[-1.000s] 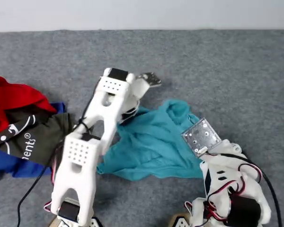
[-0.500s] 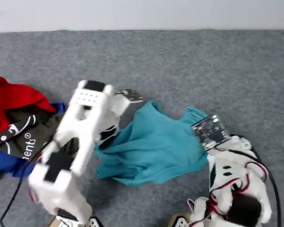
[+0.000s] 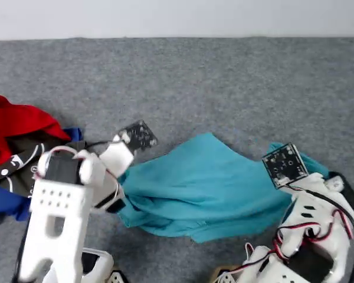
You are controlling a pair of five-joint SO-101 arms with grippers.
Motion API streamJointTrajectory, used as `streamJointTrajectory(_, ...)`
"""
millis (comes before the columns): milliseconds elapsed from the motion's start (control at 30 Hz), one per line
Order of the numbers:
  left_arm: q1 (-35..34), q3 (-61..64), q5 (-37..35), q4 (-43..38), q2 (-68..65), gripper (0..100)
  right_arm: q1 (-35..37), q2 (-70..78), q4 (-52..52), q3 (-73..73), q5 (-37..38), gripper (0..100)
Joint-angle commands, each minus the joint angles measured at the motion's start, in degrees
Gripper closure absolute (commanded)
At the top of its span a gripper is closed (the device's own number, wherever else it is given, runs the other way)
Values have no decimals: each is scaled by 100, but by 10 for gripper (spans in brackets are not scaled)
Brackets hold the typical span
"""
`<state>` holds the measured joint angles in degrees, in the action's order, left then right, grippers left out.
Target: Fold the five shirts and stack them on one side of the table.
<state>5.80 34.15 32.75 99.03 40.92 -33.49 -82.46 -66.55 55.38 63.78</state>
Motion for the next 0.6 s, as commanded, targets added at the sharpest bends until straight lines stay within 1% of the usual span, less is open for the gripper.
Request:
streamJointTrajectory(0, 88, -84, -369, 114, 325, 780, -479, 13, 145, 114, 316, 991)
streamJointTrajectory(200, 114, -444, -1134, -580, 255, 781, -1253, -48, 57, 132, 501, 991)
streamJointTrajectory(267, 114, -549, -1389, -835, 0, 782, -1481, -48, -242, 35, 695, 991)
streamJointTrajectory(367, 123, -840, -1749, -1125, -668, 783, -1622, -48, -831, 26, 862, 991)
streamJointTrajectory(433, 193, -1156, -1811, -1319, -1275, 783, -1622, -40, -1156, 53, 870, 991)
streamJointTrajectory(567, 659, -2114, -1952, -1398, -2567, 783, -1613, -4, -1367, 123, 862, 991)
